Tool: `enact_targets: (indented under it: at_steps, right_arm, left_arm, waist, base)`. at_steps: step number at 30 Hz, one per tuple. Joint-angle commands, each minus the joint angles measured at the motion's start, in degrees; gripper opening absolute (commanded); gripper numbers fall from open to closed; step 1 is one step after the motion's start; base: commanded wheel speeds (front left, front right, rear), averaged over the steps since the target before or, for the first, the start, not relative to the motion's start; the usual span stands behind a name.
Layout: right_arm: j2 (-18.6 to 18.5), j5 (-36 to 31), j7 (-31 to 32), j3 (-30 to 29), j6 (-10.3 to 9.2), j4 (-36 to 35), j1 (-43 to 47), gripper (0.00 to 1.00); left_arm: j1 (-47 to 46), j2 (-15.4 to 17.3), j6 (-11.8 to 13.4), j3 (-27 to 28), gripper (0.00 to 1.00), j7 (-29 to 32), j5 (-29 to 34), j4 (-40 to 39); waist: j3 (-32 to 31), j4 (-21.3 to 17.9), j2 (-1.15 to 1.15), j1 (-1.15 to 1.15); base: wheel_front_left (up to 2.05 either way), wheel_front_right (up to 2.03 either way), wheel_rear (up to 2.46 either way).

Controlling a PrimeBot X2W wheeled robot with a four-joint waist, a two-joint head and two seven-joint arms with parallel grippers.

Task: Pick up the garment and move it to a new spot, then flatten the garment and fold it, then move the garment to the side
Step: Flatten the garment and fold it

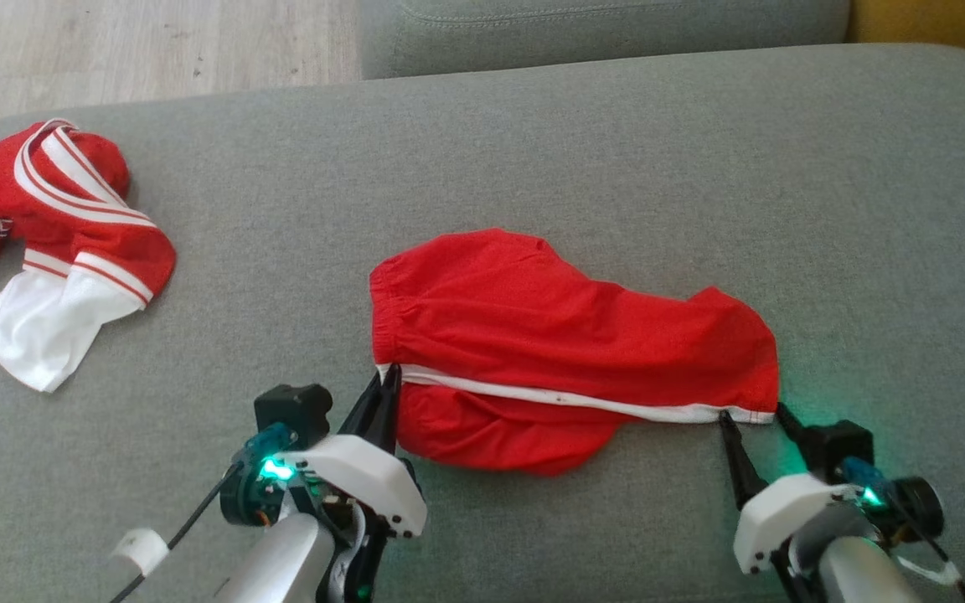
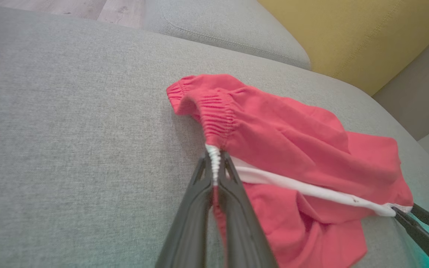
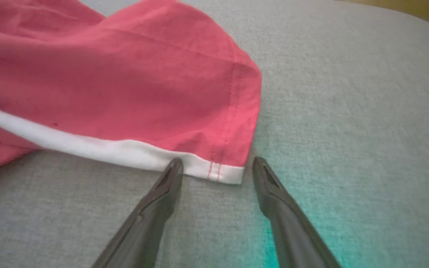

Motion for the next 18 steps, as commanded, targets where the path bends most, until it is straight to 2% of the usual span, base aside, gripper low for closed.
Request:
enact_targets:
  at_steps: [1,2,5,6,7,8,9,13,18]
  right_arm:
    - [-0.3,0.2,-0.9,2.3,0.21,-0.1,-2.0,0.62]
    - [-0.3,0.5,-1.2,2.7,0.21,0.5,-2.4,0.49]
    - [-0.4,1.4,-1.3,4.4,0.21,3.1,-3.4,0.33]
    - [-0.6,1.7,-1.4,4.8,0.21,4.0,-3.8,0.24]
    - [-0.6,1.7,-1.4,4.8,0.21,4.0,-3.8,0.24]
    - [-0.7,2.0,-1.6,5.2,0.21,4.6,-4.2,0.06]
    - [-0.7,2.5,-2.1,5.6,0.21,4.9,-4.7,0.0]
    - [-0.6,5.8,-3.6,6.5,0.21,4.5,-5.8,0.0]
    - [-1.0,11.1,-4.5,8.3,0.21,-2.3,-6.4,0.0]
  left_arm:
    - [-1.1,0.9,0.3,1.9,0.0,-0.7,-0.4,-2.3]
    - [-0.9,0.9,0.3,1.9,0.0,-0.8,-0.4,-2.4]
    - [-0.5,1.0,0.3,1.8,0.0,-0.9,-0.5,-2.7]
    - [-0.3,1.1,0.4,1.7,0.0,-1.1,-0.5,-2.9]
    - [-0.3,1.1,0.4,1.7,0.0,-1.1,-0.5,-2.9]
    - [-0.2,1.1,0.5,1.8,0.0,-1.3,-0.4,-3.1]
    - [-0.1,1.2,0.7,1.8,0.0,-1.6,-0.4,-3.3]
    - [-0.1,1.6,1.0,2.3,0.0,-3.4,0.0,-5.2]
    - [-0.4,3.2,1.6,3.5,0.0,-4.3,0.5,-8.7]
  waist:
    - [-0.1,0.0,0.0,0.0]
    - [-0.2,0.0,0.0,0.0]
    - [-0.5,-0.1,0.0,0.0]
    - [-0.6,-0.1,0.0,0.0]
    - [-0.6,-0.1,0.0,0.0]
    - [-0.7,-0.1,0.0,0.0]
    - [-0.8,-0.1,0.0,0.0]
    - [-1.7,-0.2,0.0,0.0]
    - [-3.5,-1.0,0.0,0.0]
  base:
    - [0.0,0.0,0.0]
    - [0.0,0.0,0.0]
    - [0.0,0.0,0.0]
    - [0.0,0.0,0.0]
    - [0.0,0.0,0.0]
    - [0.0,0.0,0.0]
    - [0.0,0.0,0.0]
    - [0.0,0.0,0.0]
    - [0.0,0.0,0.0]
